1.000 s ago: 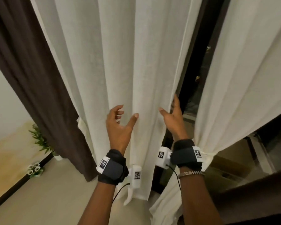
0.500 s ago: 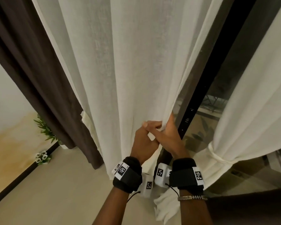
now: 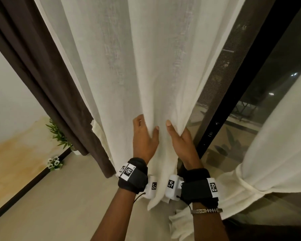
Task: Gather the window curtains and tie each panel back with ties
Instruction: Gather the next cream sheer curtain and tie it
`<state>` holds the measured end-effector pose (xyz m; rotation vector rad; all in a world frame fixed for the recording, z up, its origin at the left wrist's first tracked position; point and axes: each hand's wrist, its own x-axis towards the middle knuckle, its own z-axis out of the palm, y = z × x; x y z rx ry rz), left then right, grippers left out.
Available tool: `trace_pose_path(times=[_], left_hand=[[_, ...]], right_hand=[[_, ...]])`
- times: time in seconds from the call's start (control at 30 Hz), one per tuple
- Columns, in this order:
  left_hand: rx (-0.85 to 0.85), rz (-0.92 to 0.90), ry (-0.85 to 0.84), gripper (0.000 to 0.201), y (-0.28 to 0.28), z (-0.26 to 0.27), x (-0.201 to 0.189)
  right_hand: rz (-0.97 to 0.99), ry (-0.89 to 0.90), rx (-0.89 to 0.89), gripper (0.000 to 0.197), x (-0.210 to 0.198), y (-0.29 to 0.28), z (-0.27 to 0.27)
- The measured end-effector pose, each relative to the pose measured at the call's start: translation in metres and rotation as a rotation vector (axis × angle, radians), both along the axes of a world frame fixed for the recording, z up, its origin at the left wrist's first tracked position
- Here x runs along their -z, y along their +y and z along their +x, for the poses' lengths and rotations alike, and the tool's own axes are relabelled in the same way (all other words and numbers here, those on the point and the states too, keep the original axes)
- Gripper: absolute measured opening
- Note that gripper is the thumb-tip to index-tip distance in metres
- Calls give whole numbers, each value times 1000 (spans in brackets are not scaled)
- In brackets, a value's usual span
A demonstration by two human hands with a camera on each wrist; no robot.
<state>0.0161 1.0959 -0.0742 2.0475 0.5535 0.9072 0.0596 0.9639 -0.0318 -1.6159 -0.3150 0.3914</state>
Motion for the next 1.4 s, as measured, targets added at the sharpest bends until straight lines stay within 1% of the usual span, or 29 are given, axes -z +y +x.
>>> trace_pose_path(times=[0.07,0.1,0.13,0.17,0.2,0.23,0.3,0.33,0.37,0.43,0.47,0.53,0.57,0.6,0.67,0.73,0.8,0.87,0.9,0.97,1.03,1.07,1.1,1.17,1.23,1.27,1.33,1.37,1.4], left_hand=[[170,98,42,55,-6,5,9],[291,136,49,59,-6,5,12],[409,131,52,63,-9,3,12],[515,82,47,65,-11,-2,10],[576,63,35,65,-8,-6,9],[555,83,-1,58,-4,-11,7],[345,172,-152,41,11,-21,0],[204,177,-233,38,23,-25,-4],[52,154,-306,38,37,-30,-9],[-222,101,-405,49,65,-34,-16],[-318,78,-423,60,80,-33,-17],[-393,20,-421,80,104,-33,-19],[-345,-51,-398,85,113,-32,-19],[-260,-136,-359,83,119,-32,-18],[-110,-214,-267,65,125,-33,-12],[-20,-184,-218,56,123,-33,-3],[88,-147,-190,58,117,-33,0],[211,-68,-155,55,113,-34,-1],[290,1,-142,50,112,-34,-1],[497,108,-126,43,111,-33,1],[651,165,-134,52,114,-34,0],[635,185,-161,56,118,-36,-2],[553,203,-203,60,122,-39,-6],[274,194,-320,68,135,-43,-15],[-21,125,-382,77,154,-45,-23],[-119,94,-385,84,165,-44,-24],[-185,-16,-319,98,186,-38,-21],[-156,-109,-237,101,194,-36,-19],[-99,-197,-130,99,201,-34,-17]], right_hand=[[-30,-74,-73,60,4,9,-3],[-59,-106,-76,69,6,16,-5],[-88,-137,-57,73,6,22,-6],[-97,-143,-2,69,7,26,-5],[-67,-125,86,59,6,31,-4],[-22,-87,182,47,5,35,-2],[56,2,327,33,-5,37,-1],[90,25,369,34,-10,38,-4],[99,48,402,47,-13,40,-7],[62,82,457,69,-16,44,-14],[56,95,472,76,-16,47,-18],[49,102,498,82,-13,57,-25],[54,99,512,82,-13,62,-28],[69,99,518,83,-15,68,-33],[111,82,528,80,-18,80,-43],[151,67,504,71,-18,92,-52],[146,59,458,58,-20,104,-63],[116,3,371,40,-23,120,-71],[76,-49,346,39,-23,128,-73],[-29,-113,341,48,-21,140,-71],[-77,-146,401,41,-23,149,-67],[-61,-132,449,36,-24,151,-65],[-17,-103,507,32,-27,150,-64],[41,-55,597,31,-31,143,-62],[55,-31,639,52,-31,135,-59],[54,-23,656,59,-30,132,-57],[57,-26,700,60,-26,126,-51],[75,-27,712,59,-24,122,-49],[83,-26,717,58,-22,119,-47]])
